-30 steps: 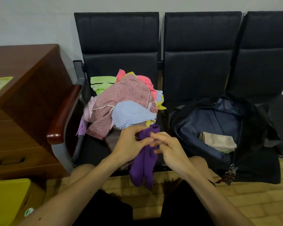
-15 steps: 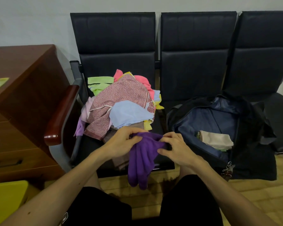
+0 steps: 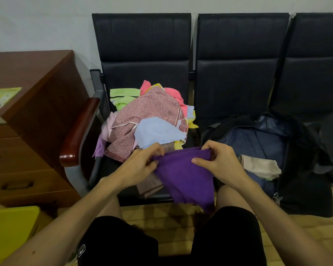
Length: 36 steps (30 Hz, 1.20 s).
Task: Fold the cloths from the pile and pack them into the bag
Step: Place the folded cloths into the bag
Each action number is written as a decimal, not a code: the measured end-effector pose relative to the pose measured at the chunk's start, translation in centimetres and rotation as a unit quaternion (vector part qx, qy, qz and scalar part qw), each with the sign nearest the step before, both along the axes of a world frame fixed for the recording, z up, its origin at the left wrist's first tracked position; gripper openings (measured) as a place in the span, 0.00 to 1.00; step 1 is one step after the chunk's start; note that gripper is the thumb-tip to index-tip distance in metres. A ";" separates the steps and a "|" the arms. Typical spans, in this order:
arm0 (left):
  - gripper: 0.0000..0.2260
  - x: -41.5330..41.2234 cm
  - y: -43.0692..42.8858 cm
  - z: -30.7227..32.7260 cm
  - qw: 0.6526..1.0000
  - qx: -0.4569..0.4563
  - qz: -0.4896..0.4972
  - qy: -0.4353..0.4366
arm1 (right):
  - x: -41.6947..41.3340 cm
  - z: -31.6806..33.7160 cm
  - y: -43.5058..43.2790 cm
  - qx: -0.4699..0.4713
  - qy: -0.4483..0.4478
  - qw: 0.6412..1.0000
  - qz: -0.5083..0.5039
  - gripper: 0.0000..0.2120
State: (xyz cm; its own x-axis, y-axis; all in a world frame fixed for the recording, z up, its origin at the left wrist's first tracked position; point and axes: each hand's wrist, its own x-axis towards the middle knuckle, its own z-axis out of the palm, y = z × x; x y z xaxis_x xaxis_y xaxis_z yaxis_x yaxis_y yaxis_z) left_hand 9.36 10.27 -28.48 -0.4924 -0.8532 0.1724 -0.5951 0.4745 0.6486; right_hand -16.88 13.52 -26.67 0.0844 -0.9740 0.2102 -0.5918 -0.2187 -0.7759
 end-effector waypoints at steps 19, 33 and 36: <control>0.11 -0.8 0.0 -0.1 0.969 0.115 0.118 0.186 | -0.7 0.6 1.0 -0.010 0.019 1.000 0.019 0.17; 0.14 -4.6 0.5 1.9 0.884 0.256 0.145 0.365 | 1.4 -4.5 1.4 0.270 -0.423 0.864 0.049 0.24; 0.16 -4.8 -0.1 2.3 0.867 0.262 0.160 0.393 | 3.6 -7.4 3.0 0.333 -0.323 0.880 0.104 0.11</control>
